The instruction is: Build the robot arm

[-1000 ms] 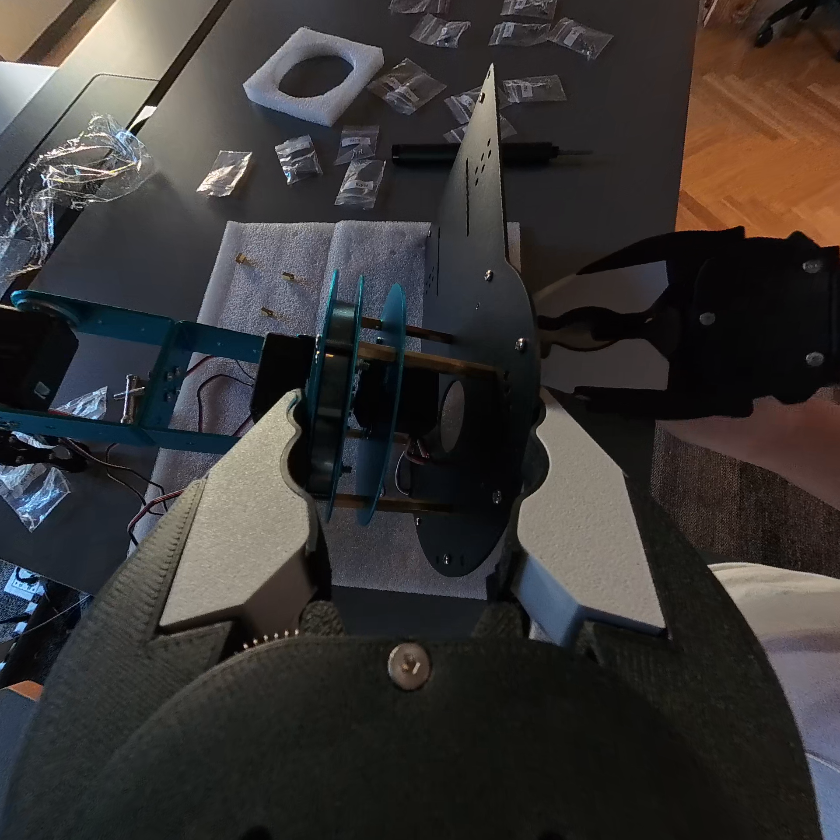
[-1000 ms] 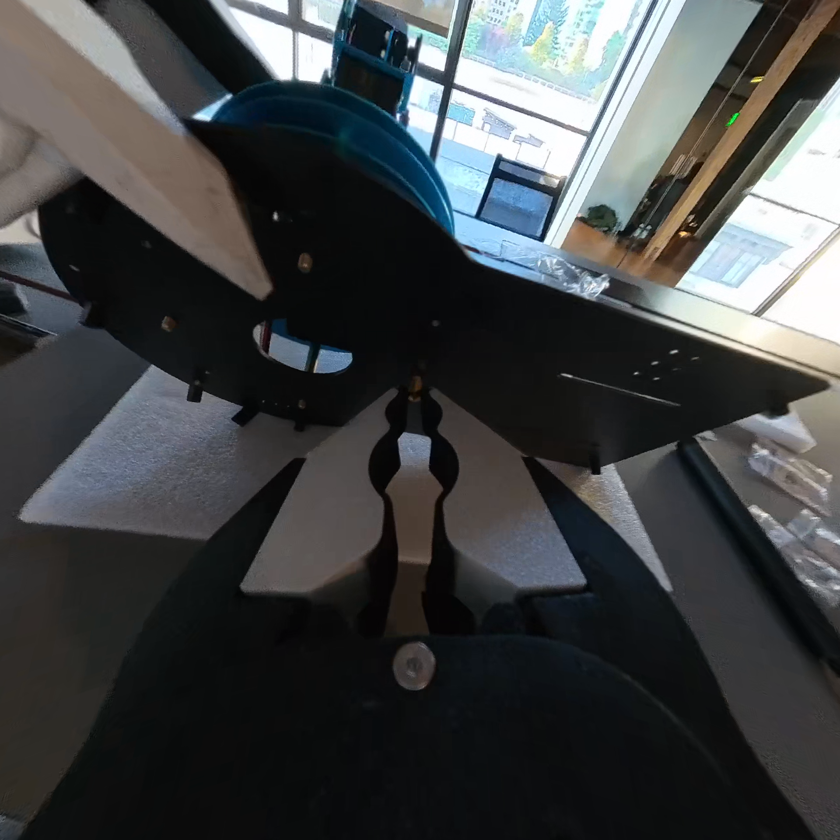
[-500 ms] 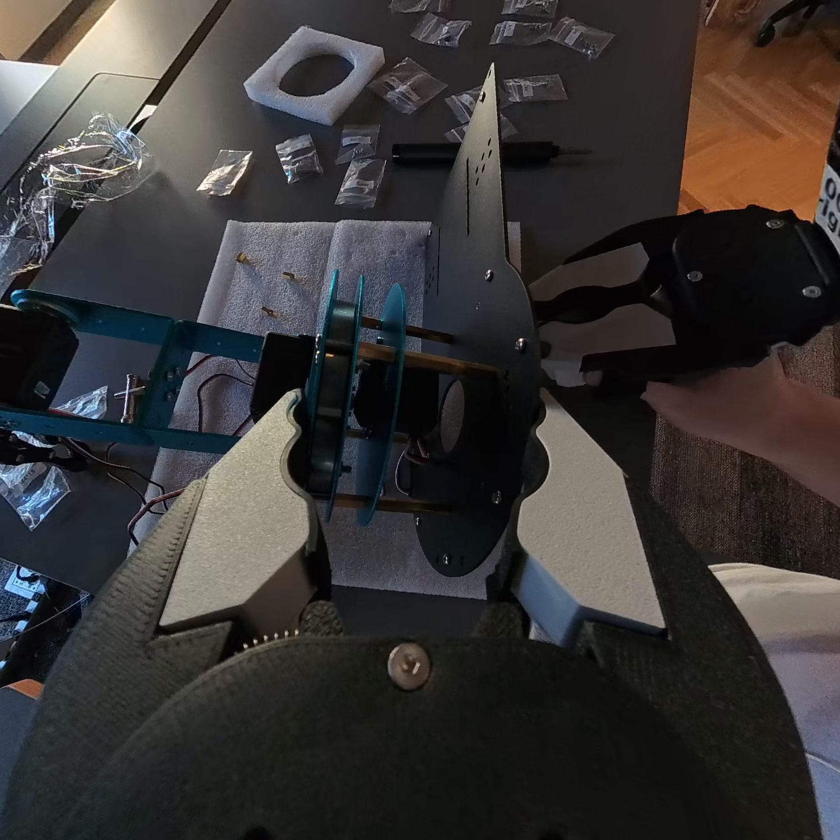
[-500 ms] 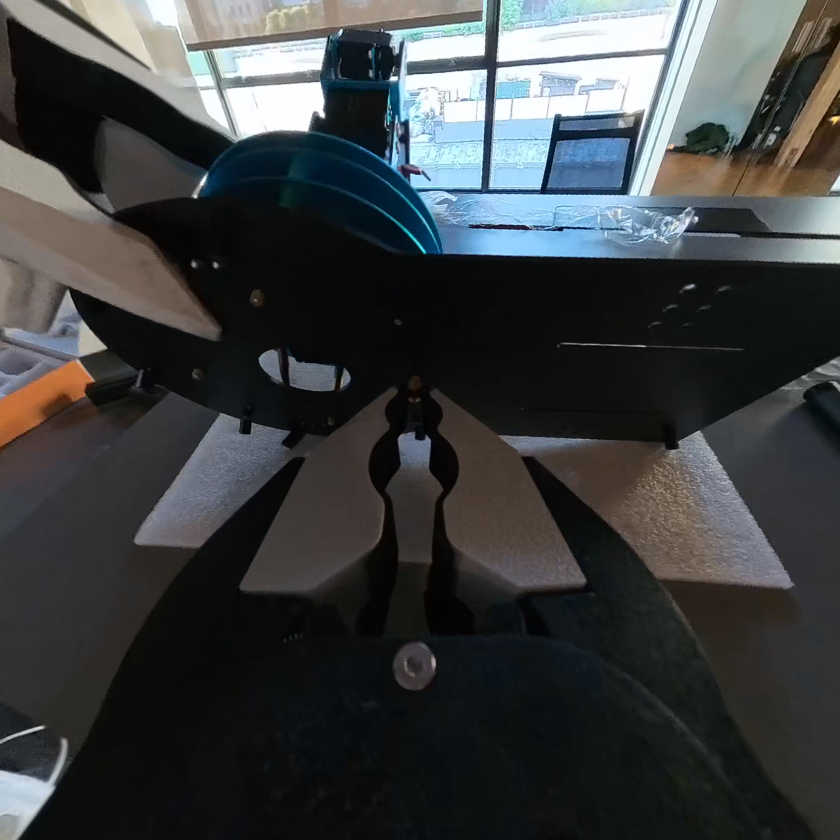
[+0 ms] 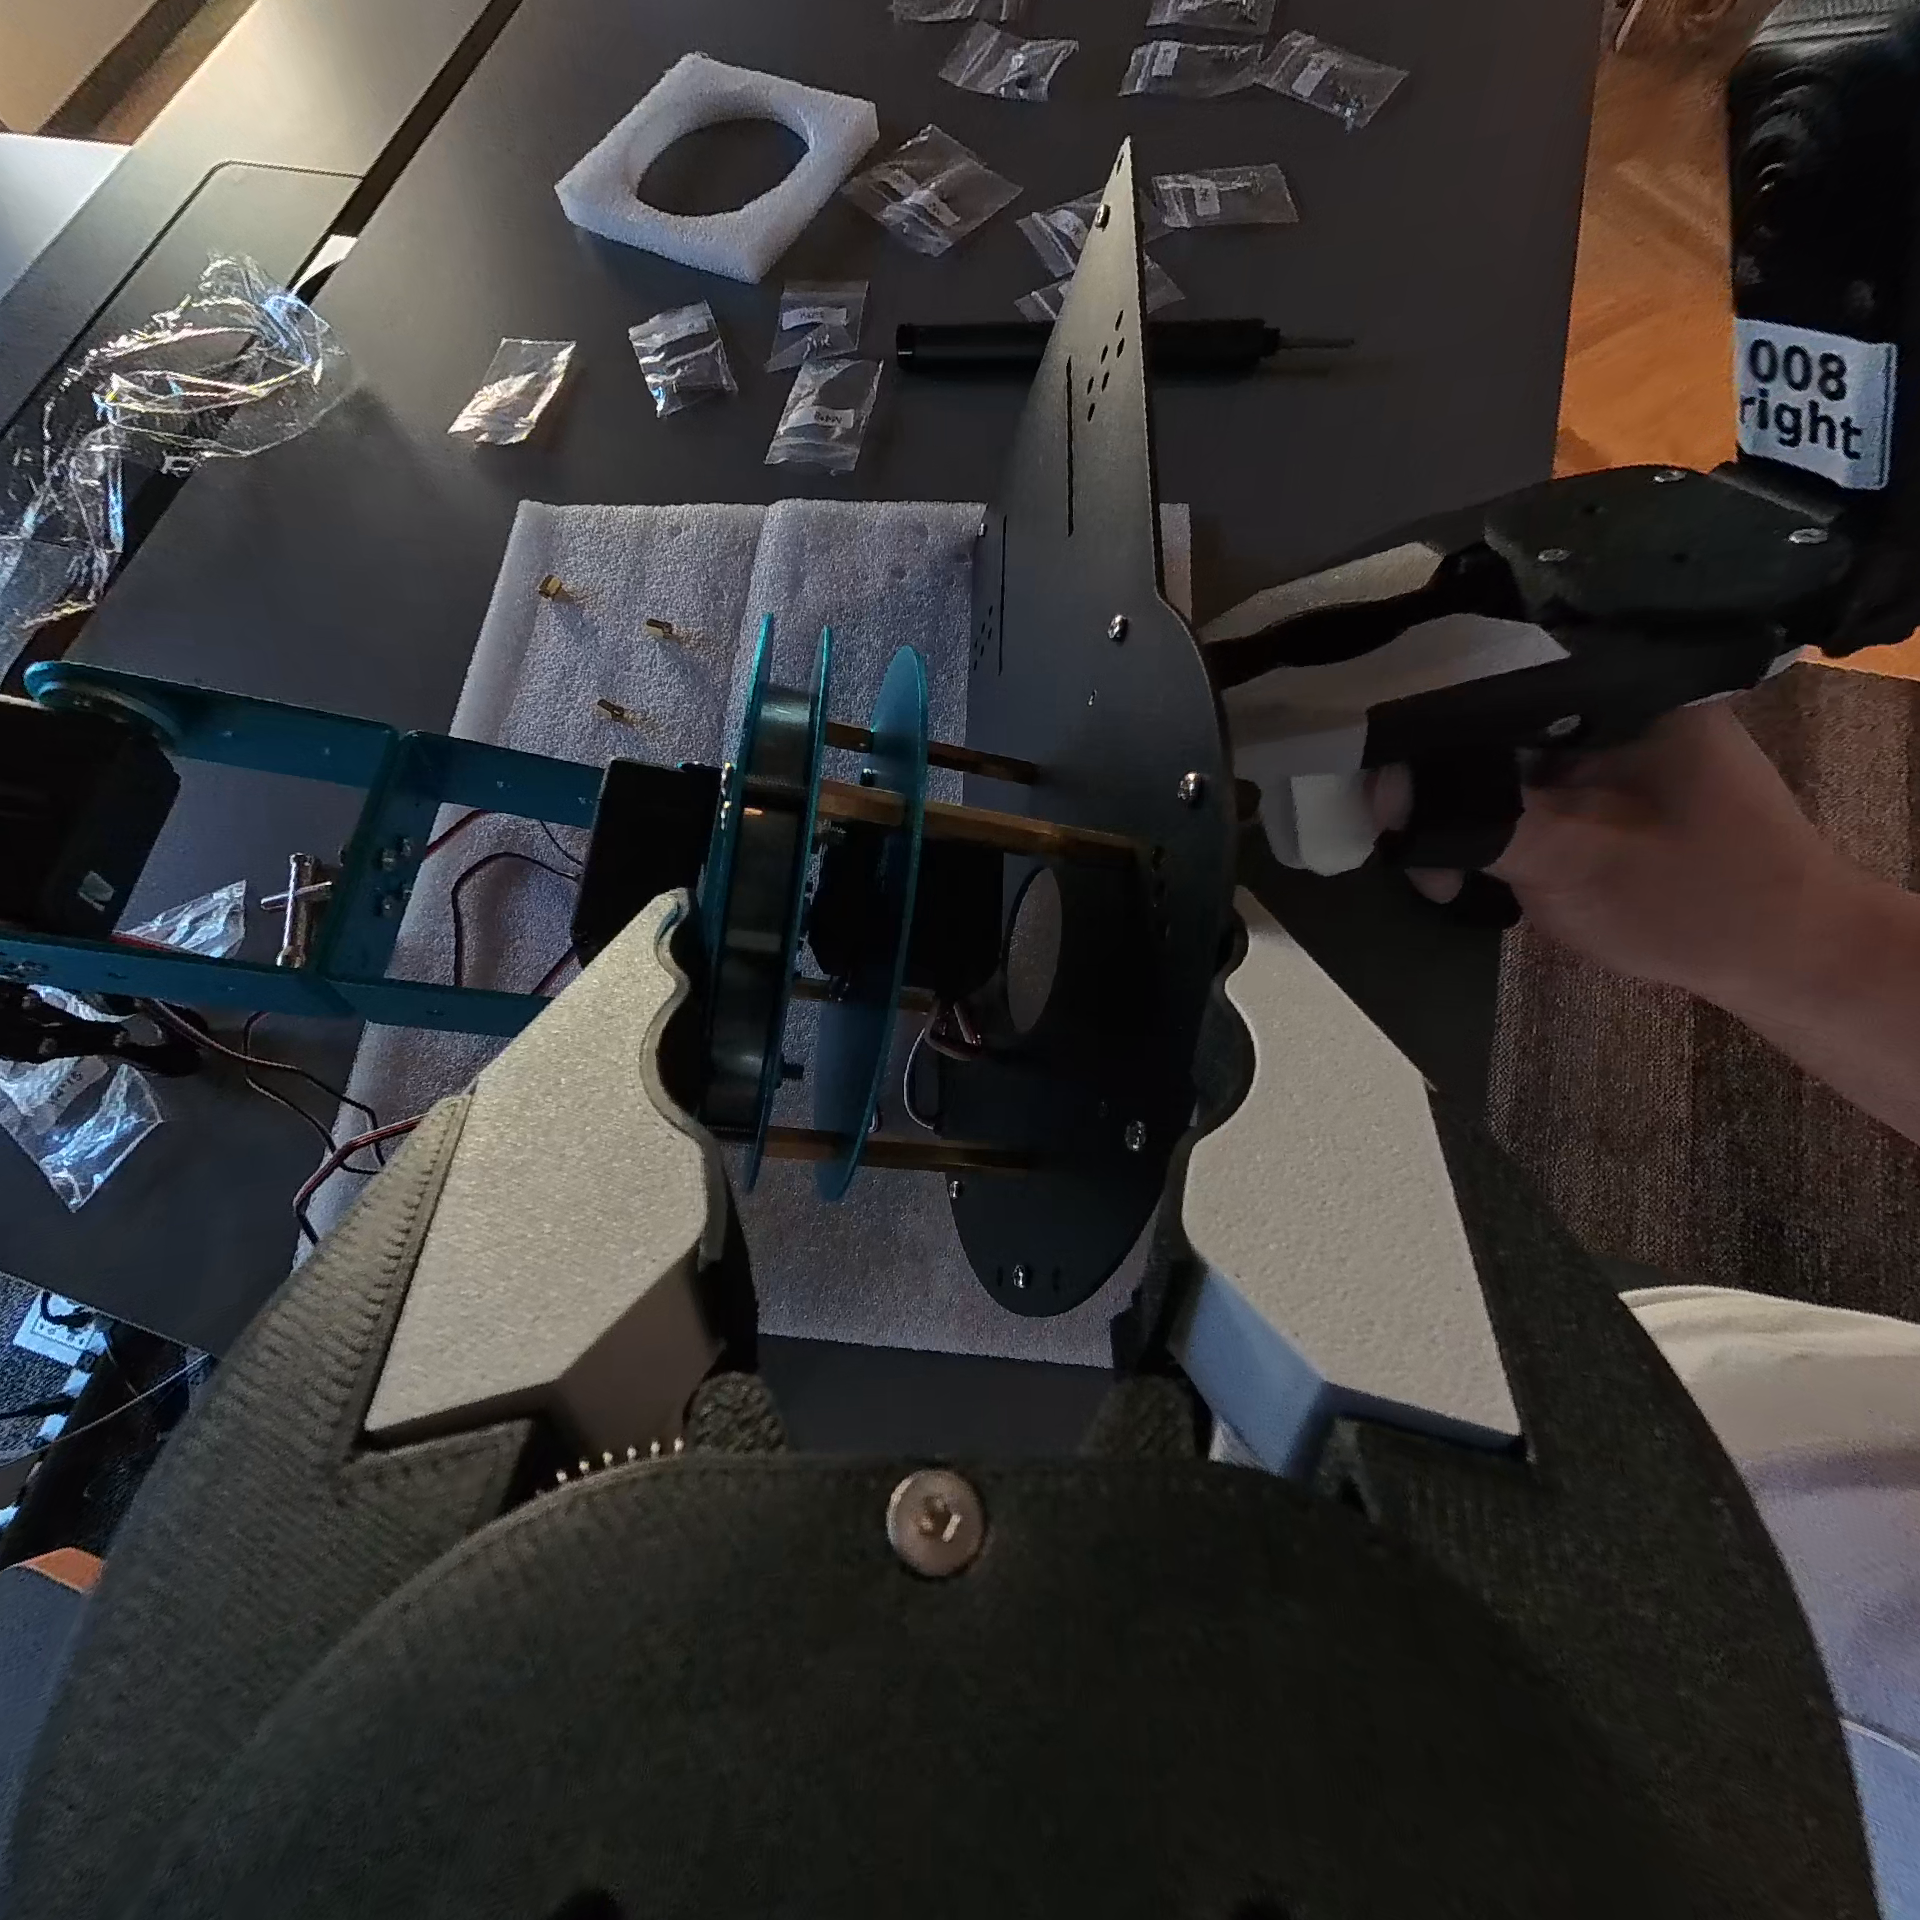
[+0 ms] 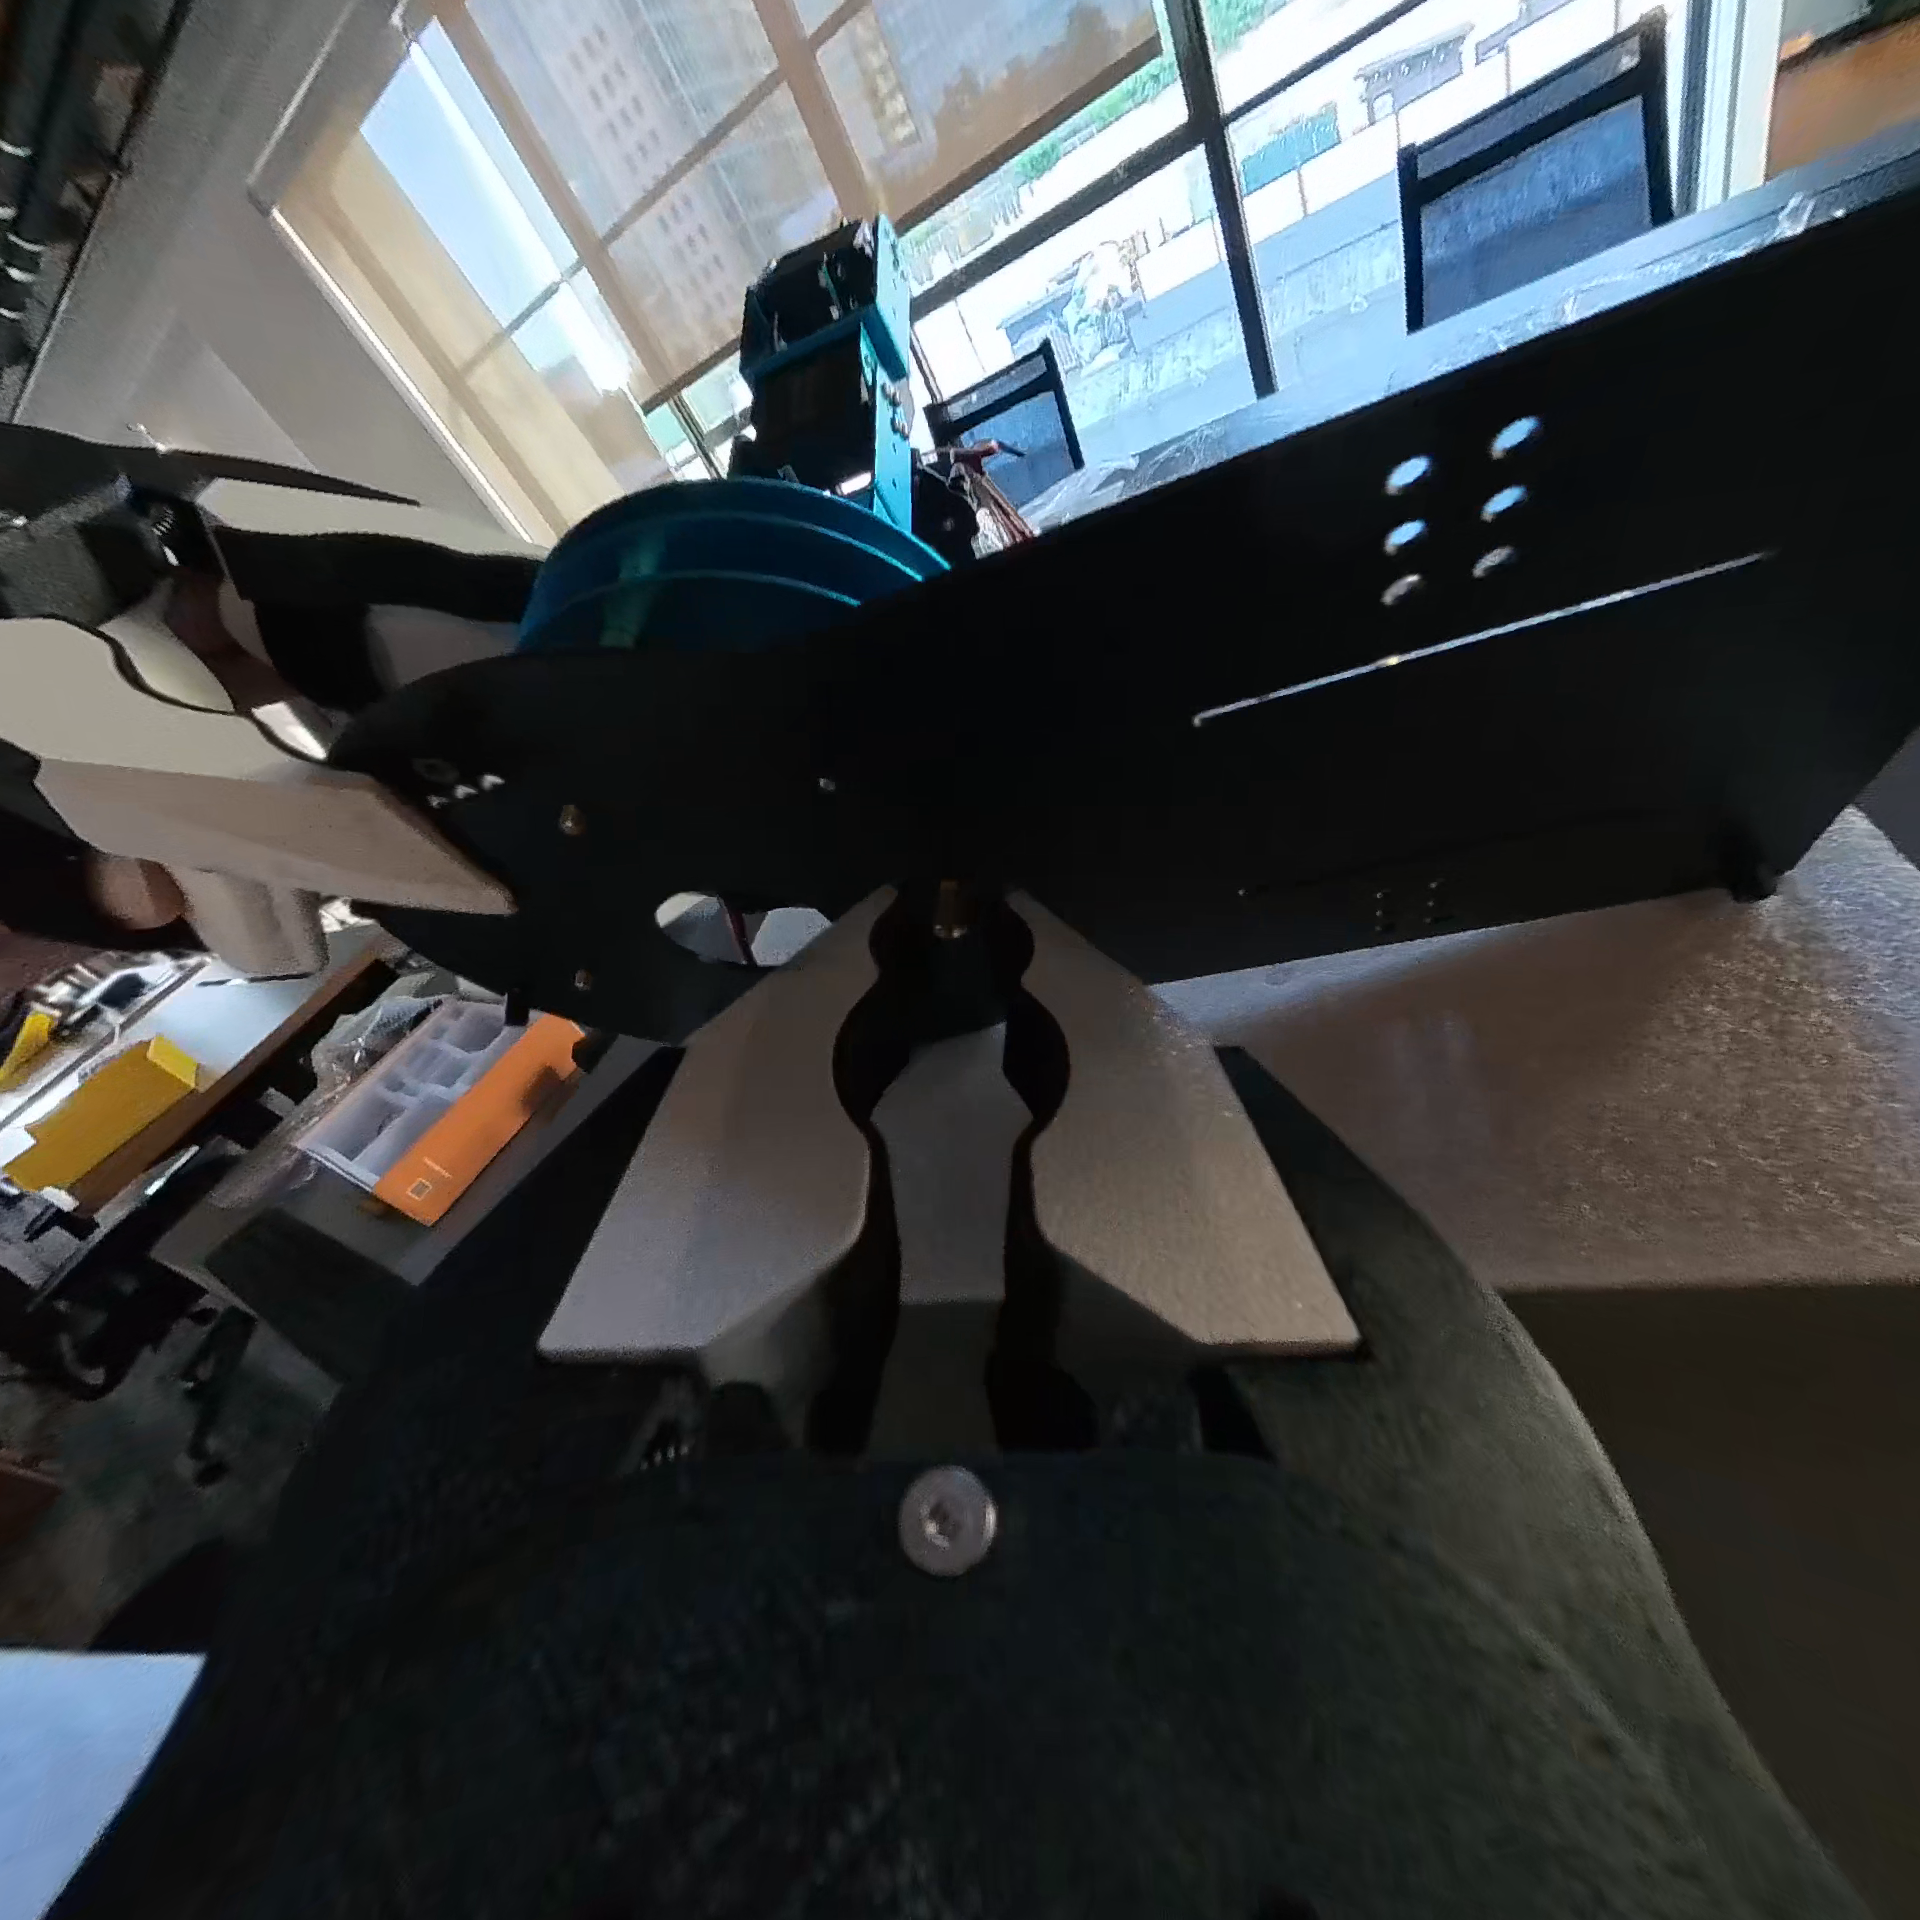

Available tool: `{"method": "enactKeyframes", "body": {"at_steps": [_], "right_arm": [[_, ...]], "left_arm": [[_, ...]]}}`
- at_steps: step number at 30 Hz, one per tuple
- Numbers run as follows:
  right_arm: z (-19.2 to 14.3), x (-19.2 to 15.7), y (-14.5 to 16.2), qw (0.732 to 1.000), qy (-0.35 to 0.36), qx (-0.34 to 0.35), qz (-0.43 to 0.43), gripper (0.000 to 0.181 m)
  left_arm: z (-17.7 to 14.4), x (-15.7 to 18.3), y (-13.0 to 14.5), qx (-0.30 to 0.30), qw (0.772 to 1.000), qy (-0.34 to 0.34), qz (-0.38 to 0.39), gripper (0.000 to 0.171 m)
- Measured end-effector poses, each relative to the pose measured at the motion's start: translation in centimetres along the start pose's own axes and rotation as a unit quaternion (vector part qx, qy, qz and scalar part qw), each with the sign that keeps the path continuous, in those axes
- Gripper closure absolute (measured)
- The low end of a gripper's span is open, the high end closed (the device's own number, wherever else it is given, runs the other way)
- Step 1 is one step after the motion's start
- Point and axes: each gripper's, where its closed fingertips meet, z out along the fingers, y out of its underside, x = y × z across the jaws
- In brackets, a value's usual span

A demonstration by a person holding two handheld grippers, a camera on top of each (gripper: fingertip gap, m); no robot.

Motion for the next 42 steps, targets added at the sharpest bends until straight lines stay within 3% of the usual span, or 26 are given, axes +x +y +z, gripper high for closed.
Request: {"method": "enactKeyframes", "body": {"at_steps": [5,11,23,27,33,38,42], "right_arm": [[-0.2,0.1,-0.1,0.999,0.009,-0.001,-0.049,0.157],[0.4,0.8,0.3,0.994,0.052,-0.027,-0.097,0.159],[-0.2,0.9,-0.6,0.999,0.025,0.009,-0.031,0.164],[0.3,0.5,0.1,0.999,0.014,-0.013,-0.034,0.157],[0.0,1.4,-0.3,0.999,0.038,-0.005,-0.034,0.168],[0.2,0.5,0.3,0.998,0.019,-0.022,-0.050,0.152],[0.3,0.9,0.0,0.998,0.036,-0.017,-0.051,0.159]], "left_arm": [[0.0,0.0,0.0,0.000,1.000,0.000,0.000,0.077],[0.0,0.0,0.0,0.000,1.000,0.000,0.000,0.077],[0.0,0.0,0.0,0.001,1.000,0.000,-0.001,0.077],[0.0,0.0,0.0,0.001,1.000,0.000,0.000,0.077],[0.0,0.0,0.0,0.000,1.000,0.000,0.000,0.077],[0.0,0.0,-0.1,0.000,1.000,0.000,0.000,0.077],[0.0,0.0,-0.1,0.001,1.000,0.000,0.000,0.077]]}}
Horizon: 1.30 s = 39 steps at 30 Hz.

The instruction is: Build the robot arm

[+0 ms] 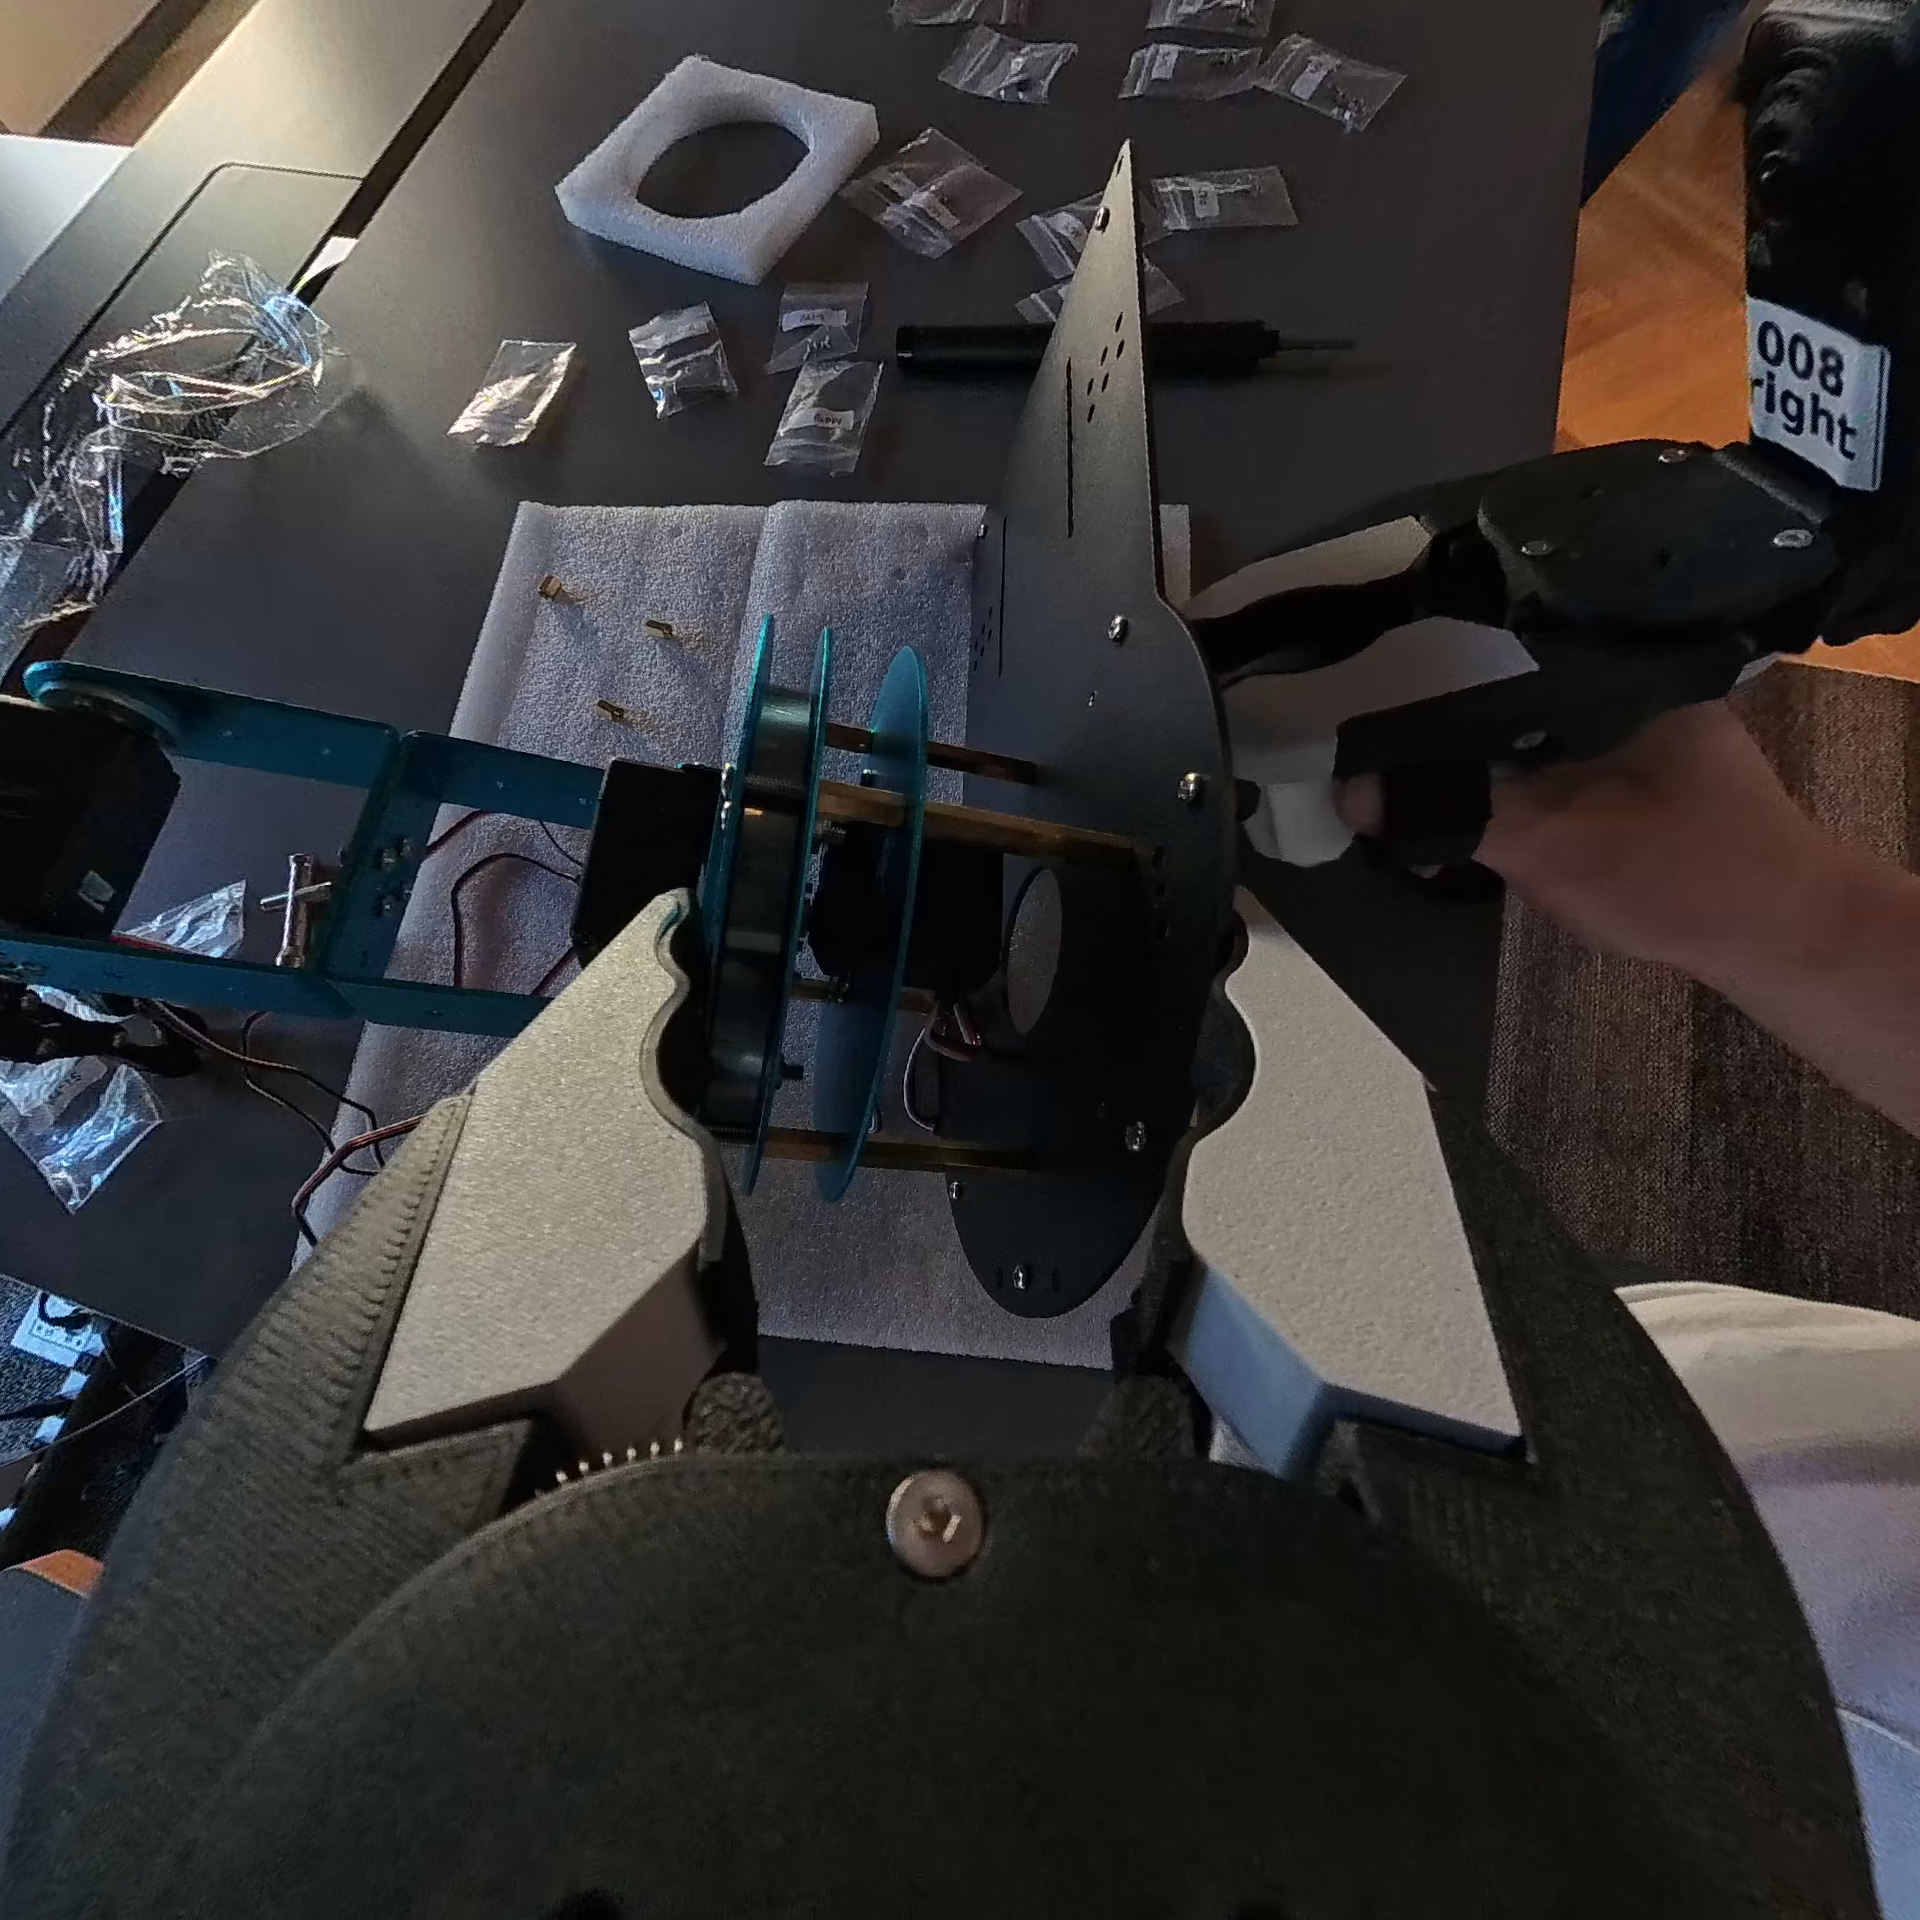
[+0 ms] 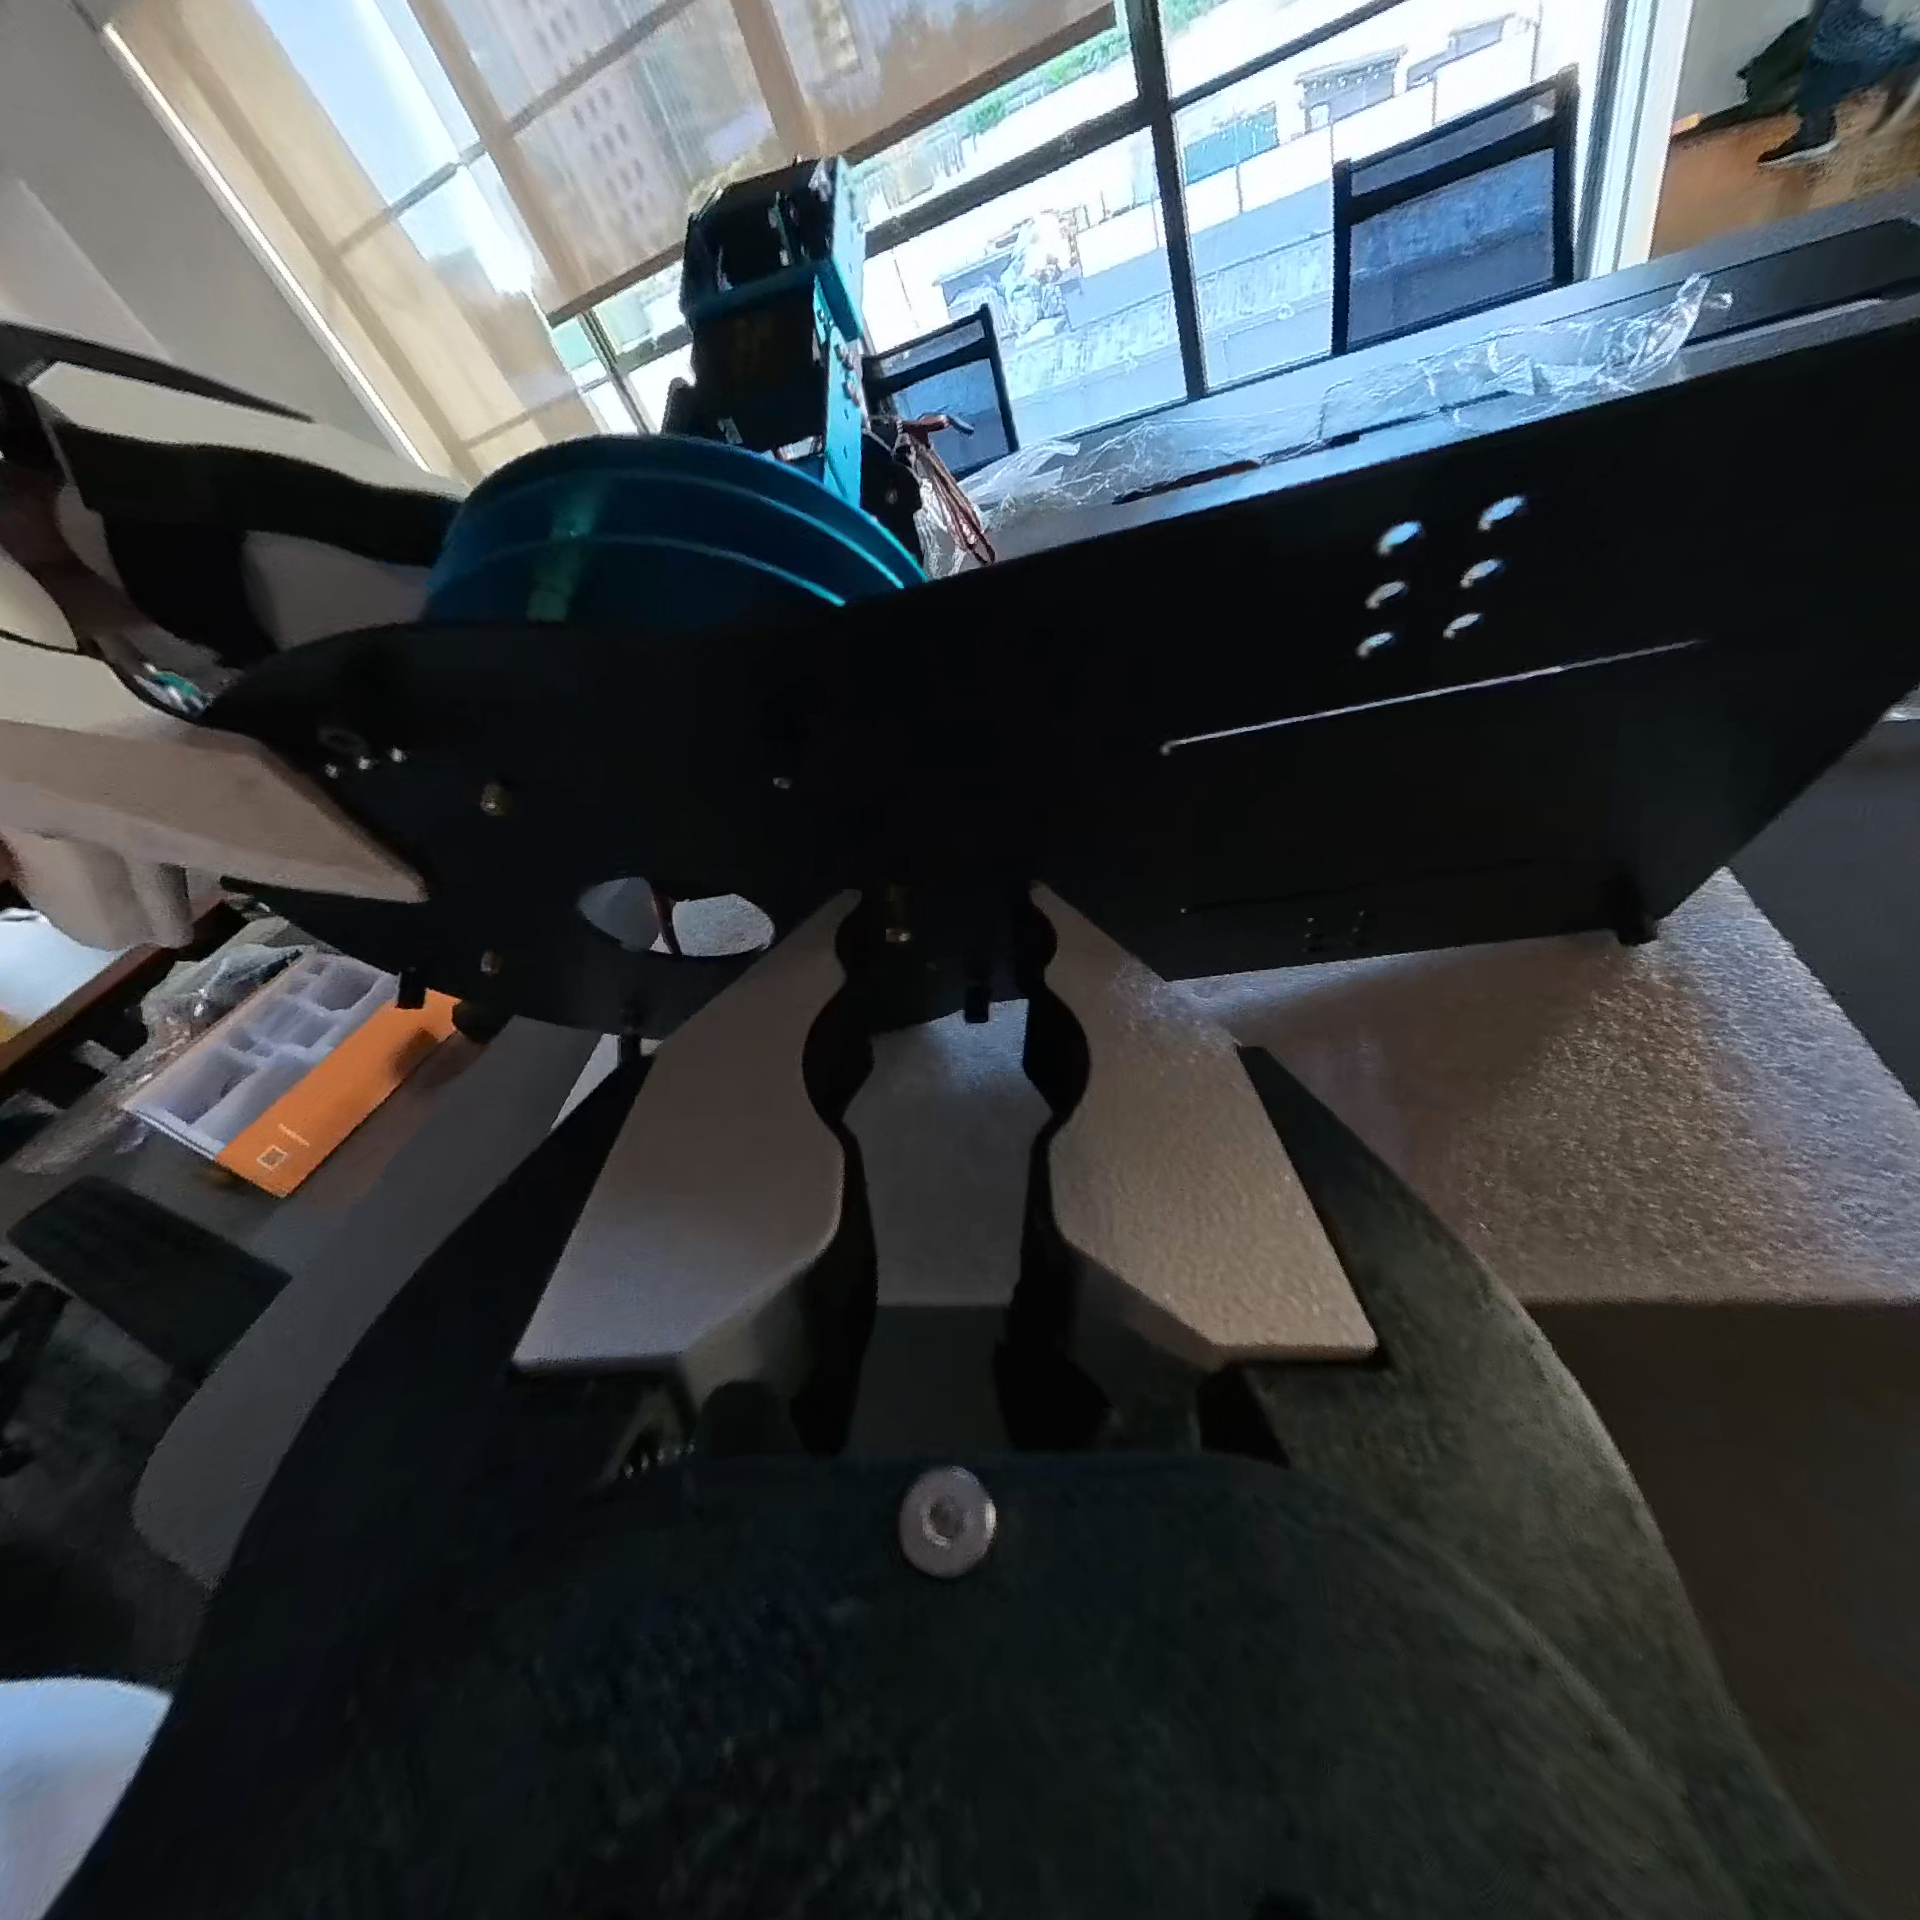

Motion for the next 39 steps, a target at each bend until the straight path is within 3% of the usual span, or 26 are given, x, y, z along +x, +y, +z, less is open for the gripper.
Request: {"method": "enactKeyframes", "body": {"at_steps": [3,9,14,21,24,26,29,33,36,37,39], "right_arm": [[-0.4,0.5,-0.3,1.000,0.003,0.013,0.016,0.165],[0.1,-0.5,0.3,1.000,-0.019,-0.008,0.002,0.153],[-0.3,0.5,-0.4,1.000,0.006,0.014,0.019,0.170],[0.1,-0.3,0.1,0.999,-0.027,-0.001,0.029,0.154],[0.2,0.1,0.0,1.000,-0.012,-0.003,0.023,0.156],[-0.3,1.1,-0.3,0.999,0.008,0.010,0.031,0.170],[-0.6,0.9,-0.6,0.999,-0.009,0.016,0.037,0.160],[0.4,-0.1,0.7,0.999,-0.023,-0.028,0.022,0.151],[0.1,0.3,0.0,1.000,-0.012,-0.003,0.029,0.157],[-0.1,1.0,0.0,0.999,0.003,0.000,0.040,0.174],[-0.6,1.3,-0.7,0.998,-0.008,0.025,0.059,0.172]], "left_arm": [[0.0,0.0,0.0,0.000,1.000,0.000,0.000,0.077],[0.0,0.0,0.0,0.000,1.000,0.000,0.000,0.077],[0.0,0.0,0.0,-0.001,1.000,0.000,0.001,0.077],[0.0,0.0,0.0,0.001,1.000,0.001,0.000,0.077],[0.0,0.0,0.0,0.002,1.000,0.001,0.000,0.077],[0.0,0.0,0.0,0.001,1.000,0.001,0.000,0.077],[0.0,0.0,0.0,0.001,1.000,0.001,0.000,0.077],[0.0,0.0,0.0,0.001,1.000,0.001,0.000,0.077],[0.0,0.0,0.0,0.001,1.000,0.001,0.000,0.077],[0.0,0.0,0.0,0.001,1.000,0.001,0.000,0.077],[0.0,0.0,0.0,0.001,1.000,0.001,0.000,0.077]]}}
